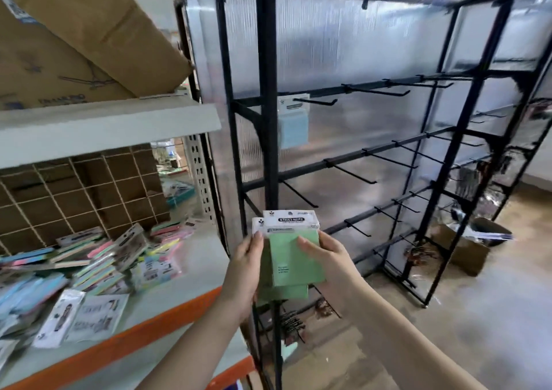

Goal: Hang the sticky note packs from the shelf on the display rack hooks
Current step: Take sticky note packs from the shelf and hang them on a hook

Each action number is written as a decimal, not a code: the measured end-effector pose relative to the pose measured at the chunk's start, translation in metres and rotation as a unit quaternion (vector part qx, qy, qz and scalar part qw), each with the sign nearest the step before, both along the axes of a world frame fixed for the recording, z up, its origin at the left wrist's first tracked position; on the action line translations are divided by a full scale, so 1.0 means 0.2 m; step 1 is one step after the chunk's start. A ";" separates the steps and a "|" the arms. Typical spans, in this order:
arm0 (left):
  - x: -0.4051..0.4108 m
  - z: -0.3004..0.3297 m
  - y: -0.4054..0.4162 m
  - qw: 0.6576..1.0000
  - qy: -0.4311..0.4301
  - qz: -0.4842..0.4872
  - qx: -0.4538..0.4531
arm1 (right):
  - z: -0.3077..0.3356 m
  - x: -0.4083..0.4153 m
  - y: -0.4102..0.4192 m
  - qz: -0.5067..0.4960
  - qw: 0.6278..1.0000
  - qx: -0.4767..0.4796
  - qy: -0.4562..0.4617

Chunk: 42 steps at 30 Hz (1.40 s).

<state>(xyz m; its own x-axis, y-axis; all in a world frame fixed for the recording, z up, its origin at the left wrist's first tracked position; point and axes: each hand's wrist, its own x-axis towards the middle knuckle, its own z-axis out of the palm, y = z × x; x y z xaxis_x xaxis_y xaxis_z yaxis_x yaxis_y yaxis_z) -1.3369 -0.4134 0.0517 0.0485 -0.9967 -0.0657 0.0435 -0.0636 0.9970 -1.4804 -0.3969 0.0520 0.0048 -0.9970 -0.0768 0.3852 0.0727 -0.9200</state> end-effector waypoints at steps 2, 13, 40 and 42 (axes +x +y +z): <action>-0.12 0.01 0.01 1.000 -0.003 0.024 -0.006 | 0.01 -0.12 0.03 -0.040 0.999 0.002 0.013; -0.67 0.09 0.12 0.998 0.057 -0.031 0.012 | 0.05 -0.58 0.16 -0.048 0.992 -0.041 0.106; -1.58 0.51 -0.62 0.975 0.107 -0.126 -0.146 | 0.43 -1.48 -0.52 -0.093 0.961 -0.156 0.208; -1.61 0.57 -0.70 0.973 0.123 -0.110 -0.164 | 0.50 -1.50 -0.61 -0.103 0.956 -0.183 0.205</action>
<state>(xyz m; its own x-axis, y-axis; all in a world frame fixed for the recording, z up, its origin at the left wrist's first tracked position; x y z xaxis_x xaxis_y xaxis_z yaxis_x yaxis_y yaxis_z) -1.6587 -0.5531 0.1653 -0.1445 -0.9507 0.2743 0.3050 0.2209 0.9264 -1.7806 -0.5197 0.1522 -0.1509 -0.9336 0.3251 -0.0420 -0.3225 -0.9456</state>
